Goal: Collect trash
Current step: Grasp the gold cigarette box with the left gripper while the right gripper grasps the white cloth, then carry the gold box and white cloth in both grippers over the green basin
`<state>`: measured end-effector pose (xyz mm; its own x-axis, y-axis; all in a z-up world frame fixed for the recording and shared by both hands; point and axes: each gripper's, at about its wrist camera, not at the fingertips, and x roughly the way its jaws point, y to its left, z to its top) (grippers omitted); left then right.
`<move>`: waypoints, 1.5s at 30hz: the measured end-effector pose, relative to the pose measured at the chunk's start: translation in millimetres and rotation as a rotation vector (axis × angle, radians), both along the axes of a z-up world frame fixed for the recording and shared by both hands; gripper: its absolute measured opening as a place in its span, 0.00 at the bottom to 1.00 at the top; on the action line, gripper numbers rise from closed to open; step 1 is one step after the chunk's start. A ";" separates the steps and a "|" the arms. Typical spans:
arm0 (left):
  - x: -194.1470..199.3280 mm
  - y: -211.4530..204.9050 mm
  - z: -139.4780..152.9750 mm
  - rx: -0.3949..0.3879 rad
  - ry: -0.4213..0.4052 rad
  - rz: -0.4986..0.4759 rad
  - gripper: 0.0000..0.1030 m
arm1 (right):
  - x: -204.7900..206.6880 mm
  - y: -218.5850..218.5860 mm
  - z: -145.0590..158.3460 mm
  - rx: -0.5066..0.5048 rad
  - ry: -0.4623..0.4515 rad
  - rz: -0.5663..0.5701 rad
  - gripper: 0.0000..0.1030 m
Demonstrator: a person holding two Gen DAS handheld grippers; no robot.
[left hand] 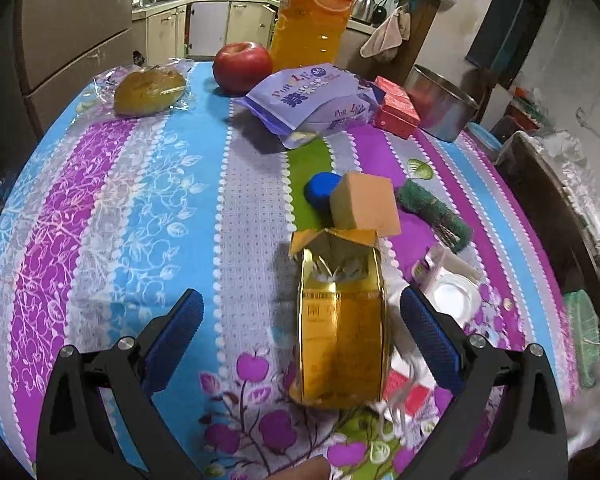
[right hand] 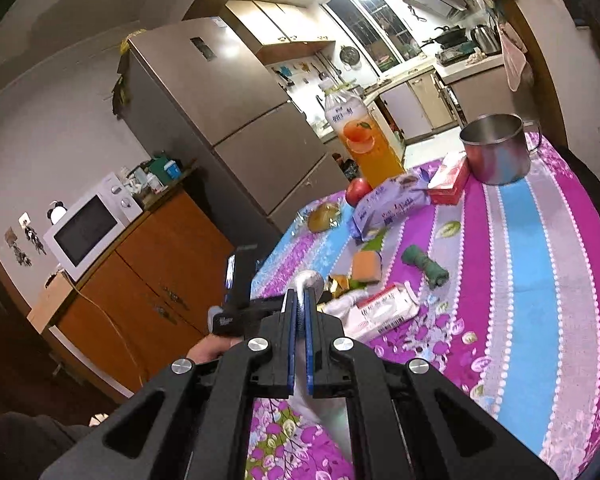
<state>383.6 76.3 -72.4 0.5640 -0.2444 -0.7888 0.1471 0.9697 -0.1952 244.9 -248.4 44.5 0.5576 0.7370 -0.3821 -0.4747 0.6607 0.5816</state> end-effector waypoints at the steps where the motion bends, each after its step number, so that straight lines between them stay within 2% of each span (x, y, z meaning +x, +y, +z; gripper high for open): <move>1: 3.1 -0.9 -1.4 0.005 0.004 0.012 0.93 | -4.5 0.5 -1.3 0.000 0.006 0.004 0.05; 11: 18.4 -8.3 -10.5 0.042 0.016 0.029 0.93 | -1.9 21.9 -23.7 -0.025 0.043 0.035 0.05; 12: 18.1 -9.2 -10.9 0.051 0.009 0.028 0.86 | -2.4 24.3 -25.0 -0.033 0.042 0.034 0.05; 13: 19.3 -10.2 -13.0 0.053 0.021 0.021 0.68 | -2.6 25.9 -25.9 -0.036 0.044 0.035 0.05; 15: 21.5 -10.0 -18.5 0.048 0.050 0.023 0.48 | -3.7 29.1 -27.8 -0.048 0.041 0.031 0.05; 20: 14.8 -8.5 -10.5 0.054 0.004 0.044 0.45 | -8.7 33.2 -26.0 -0.077 0.018 0.019 0.05; 25: -8.4 -2.8 23.5 0.052 -0.112 0.066 0.44 | -14.1 30.1 -18.8 -0.100 -0.029 -0.015 0.05; 29: -35.1 -6.4 53.0 0.053 -0.205 0.067 0.44 | -22.0 27.5 -10.0 -0.156 -0.087 -0.071 0.05; 34: -70.9 -30.8 88.8 0.049 -0.298 0.037 0.44 | -31.1 23.1 2.9 -0.216 -0.143 -0.126 0.05; 41: -108.4 -83.1 120.6 0.027 -0.365 -0.064 0.44 | -50.4 -1.3 26.0 -0.268 -0.189 -0.211 0.05; 45: -116.3 -109.9 130.5 0.014 -0.383 -0.109 0.44 | -60.3 -23.2 40.0 -0.290 -0.205 -0.267 0.05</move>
<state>267.2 -33.6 58.1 0.7894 -0.3097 -0.5301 0.3091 0.9465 -0.0927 184.6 -271.5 84.5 0.7998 0.4354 -0.4132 -0.3512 0.8977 0.2661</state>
